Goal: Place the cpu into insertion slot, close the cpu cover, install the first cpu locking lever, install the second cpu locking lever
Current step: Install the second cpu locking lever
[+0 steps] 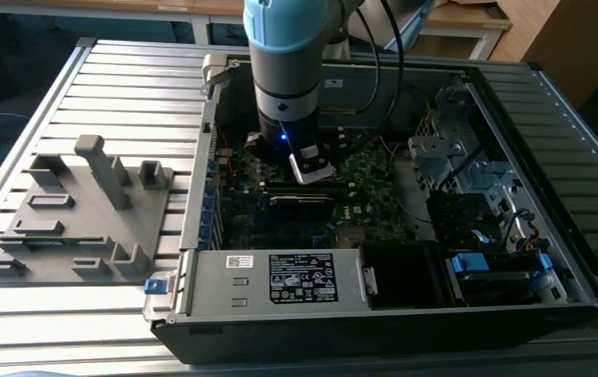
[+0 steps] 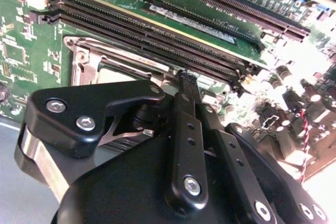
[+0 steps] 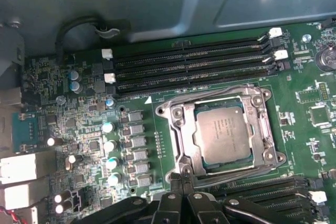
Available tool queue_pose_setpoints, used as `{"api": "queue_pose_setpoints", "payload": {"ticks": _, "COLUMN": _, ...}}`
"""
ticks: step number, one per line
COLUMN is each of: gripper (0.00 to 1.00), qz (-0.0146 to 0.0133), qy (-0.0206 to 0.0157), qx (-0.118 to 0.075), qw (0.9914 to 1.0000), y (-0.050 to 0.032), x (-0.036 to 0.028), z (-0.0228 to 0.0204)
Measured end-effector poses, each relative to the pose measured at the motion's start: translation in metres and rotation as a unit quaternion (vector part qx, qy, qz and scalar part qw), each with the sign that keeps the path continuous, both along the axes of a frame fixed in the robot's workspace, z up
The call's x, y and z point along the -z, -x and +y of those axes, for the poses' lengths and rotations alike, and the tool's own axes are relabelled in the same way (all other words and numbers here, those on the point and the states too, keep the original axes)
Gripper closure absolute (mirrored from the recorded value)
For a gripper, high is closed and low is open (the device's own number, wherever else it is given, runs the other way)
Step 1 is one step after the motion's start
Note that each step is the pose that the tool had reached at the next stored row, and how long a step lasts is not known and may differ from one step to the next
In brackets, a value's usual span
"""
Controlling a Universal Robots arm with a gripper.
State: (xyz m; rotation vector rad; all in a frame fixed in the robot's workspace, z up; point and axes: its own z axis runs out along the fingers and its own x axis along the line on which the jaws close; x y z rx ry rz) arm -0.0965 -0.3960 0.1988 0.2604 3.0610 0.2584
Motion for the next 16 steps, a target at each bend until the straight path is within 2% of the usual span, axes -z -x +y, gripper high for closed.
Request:
{"api": "queue_pose_setpoints", "payload": {"ticks": 4, "gripper": 0.89, "qz": 0.0, "qy": -0.0059, "qx": 0.0, "qw": 0.99998, "y": 0.0003, "x": 0.0006, "z": 0.0}}
{"api": "queue_pose_setpoints", "payload": {"ticks": 10, "gripper": 0.89, "qz": 0.0, "qy": -0.0088, "qx": 0.0, "qw": 0.99996, "y": 0.0022, "x": 0.0019, "z": -0.0003}}
{"api": "queue_pose_setpoints", "payload": {"ticks": 16, "gripper": 0.89, "qz": 0.0, "qy": -0.0133, "qx": 0.0, "qw": 0.99991, "y": 0.0046, "x": 0.0031, "z": -0.0004}}
